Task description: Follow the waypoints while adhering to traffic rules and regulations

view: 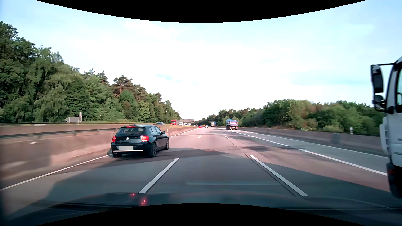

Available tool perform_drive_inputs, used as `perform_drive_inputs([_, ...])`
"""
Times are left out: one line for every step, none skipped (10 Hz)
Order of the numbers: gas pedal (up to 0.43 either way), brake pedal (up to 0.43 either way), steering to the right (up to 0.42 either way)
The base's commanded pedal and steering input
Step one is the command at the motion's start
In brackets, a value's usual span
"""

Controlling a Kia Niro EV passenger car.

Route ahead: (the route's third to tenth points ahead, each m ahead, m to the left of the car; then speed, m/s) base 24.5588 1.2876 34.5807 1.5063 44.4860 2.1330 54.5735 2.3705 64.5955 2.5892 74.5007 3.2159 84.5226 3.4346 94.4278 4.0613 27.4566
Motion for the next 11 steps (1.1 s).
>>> perform_drive_inputs([0.169, 0.0, -0.004])
perform_drive_inputs([0.169, 0.0, -0.004])
perform_drive_inputs([0.169, 0.0, -0.004])
perform_drive_inputs([0.169, 0.0, -0.004])
perform_drive_inputs([0.169, 0.0, -0.003])
perform_drive_inputs([0.169, 0.0, -0.003])
perform_drive_inputs([0.169, 0.0, -0.002])
perform_drive_inputs([0.169, 0.0, -0.001])
perform_drive_inputs([0.169, 0.0, -0.001])
perform_drive_inputs([0.169, 0.0, -0.001])
perform_drive_inputs([0.169, 0.0, -0.001])
